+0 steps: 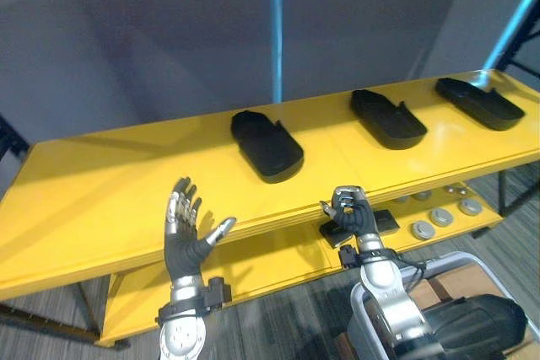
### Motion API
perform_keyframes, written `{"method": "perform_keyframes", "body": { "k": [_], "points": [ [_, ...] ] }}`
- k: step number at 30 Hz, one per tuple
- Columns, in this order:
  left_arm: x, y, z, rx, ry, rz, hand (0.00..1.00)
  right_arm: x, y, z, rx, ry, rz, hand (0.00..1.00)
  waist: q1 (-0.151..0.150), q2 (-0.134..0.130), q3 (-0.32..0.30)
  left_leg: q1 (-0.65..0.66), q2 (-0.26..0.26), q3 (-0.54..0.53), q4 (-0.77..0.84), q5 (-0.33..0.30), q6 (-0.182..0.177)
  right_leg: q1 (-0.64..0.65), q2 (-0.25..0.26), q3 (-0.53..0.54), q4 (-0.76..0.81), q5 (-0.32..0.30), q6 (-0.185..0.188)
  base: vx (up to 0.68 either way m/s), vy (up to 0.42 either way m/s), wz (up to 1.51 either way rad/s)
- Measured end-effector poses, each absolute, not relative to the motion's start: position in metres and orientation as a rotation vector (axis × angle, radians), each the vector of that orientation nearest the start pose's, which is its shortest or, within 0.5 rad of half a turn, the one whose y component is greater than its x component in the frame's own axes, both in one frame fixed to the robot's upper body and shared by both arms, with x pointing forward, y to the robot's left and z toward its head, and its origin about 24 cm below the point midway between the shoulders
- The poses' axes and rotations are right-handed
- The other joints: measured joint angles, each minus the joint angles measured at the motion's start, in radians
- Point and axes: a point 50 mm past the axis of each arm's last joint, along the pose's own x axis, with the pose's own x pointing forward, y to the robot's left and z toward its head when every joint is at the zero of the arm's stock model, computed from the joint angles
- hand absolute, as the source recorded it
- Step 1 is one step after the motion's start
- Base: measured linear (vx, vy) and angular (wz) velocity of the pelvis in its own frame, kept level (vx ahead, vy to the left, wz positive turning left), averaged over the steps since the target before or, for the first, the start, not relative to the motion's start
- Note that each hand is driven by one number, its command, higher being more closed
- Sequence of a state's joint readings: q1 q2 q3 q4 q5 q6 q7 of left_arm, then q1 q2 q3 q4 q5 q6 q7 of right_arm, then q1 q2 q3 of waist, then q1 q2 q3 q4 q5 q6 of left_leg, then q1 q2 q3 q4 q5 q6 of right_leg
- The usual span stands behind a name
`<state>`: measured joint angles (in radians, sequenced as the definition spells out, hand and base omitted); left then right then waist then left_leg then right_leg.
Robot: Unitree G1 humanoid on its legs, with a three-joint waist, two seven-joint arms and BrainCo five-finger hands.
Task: Walk over and take plastic housings, then place them on the shelf
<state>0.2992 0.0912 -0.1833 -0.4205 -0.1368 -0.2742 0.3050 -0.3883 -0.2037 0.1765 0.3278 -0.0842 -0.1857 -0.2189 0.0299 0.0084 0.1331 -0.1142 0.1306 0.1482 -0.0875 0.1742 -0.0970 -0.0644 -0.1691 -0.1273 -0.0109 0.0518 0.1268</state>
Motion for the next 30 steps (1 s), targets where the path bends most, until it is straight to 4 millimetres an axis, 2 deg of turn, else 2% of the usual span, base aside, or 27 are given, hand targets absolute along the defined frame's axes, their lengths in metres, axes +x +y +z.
{"method": "perform_keyframes", "body": {
  "k": [4, 14, 19, 30],
  "points": [
    [0.184, 0.154, 0.093, -0.192, -0.342, 0.186, 0.0, 0.345, -0.136, 0.105, -0.329, -0.27, -0.024, 1.0, 0.04, 0.003, 0.046, -0.019, -0.004, -0.024, 0.0, 0.011, 0.003, -0.006, -0.002, -0.022, 0.0, 0.006, 0.001, -0.04, 0.011, 0.21],
    [0.185, 0.158, 0.095, -0.191, -0.353, 0.2, 0.0, 0.369, -0.152, 0.147, -0.395, -0.355, -0.105, 1.0, 0.039, 0.013, 0.121, -0.064, -0.015, -0.047, 0.0, 0.024, 0.009, -0.029, -0.011, -0.047, 0.0, 0.009, 0.004, -0.01, 0.01, 0.06],
    [0.187, 0.151, 0.098, -0.21, -0.364, 0.143, 0.0, 0.384, -0.158, 0.171, -0.43, -0.378, -0.121, 1.0, 0.053, 0.016, 0.137, -0.082, -0.007, -0.055, 0.0, 0.026, 0.006, -0.037, -0.001, -0.047, -0.017, 0.023, -0.001, 0.0, 0.001, 0.01],
    [0.189, 0.147, 0.099, -0.22, -0.364, 0.102, 0.0, 0.399, -0.146, 0.201, -0.48, -0.402, -0.042, 1.0, 0.071, 0.026, 0.147, -0.107, -0.004, -0.08, 0.001, 0.03, 0.005, -0.038, 0.005, -0.071, -0.033, 0.028, -0.003, -0.01, 0.015, 0.05]
  ]
}}
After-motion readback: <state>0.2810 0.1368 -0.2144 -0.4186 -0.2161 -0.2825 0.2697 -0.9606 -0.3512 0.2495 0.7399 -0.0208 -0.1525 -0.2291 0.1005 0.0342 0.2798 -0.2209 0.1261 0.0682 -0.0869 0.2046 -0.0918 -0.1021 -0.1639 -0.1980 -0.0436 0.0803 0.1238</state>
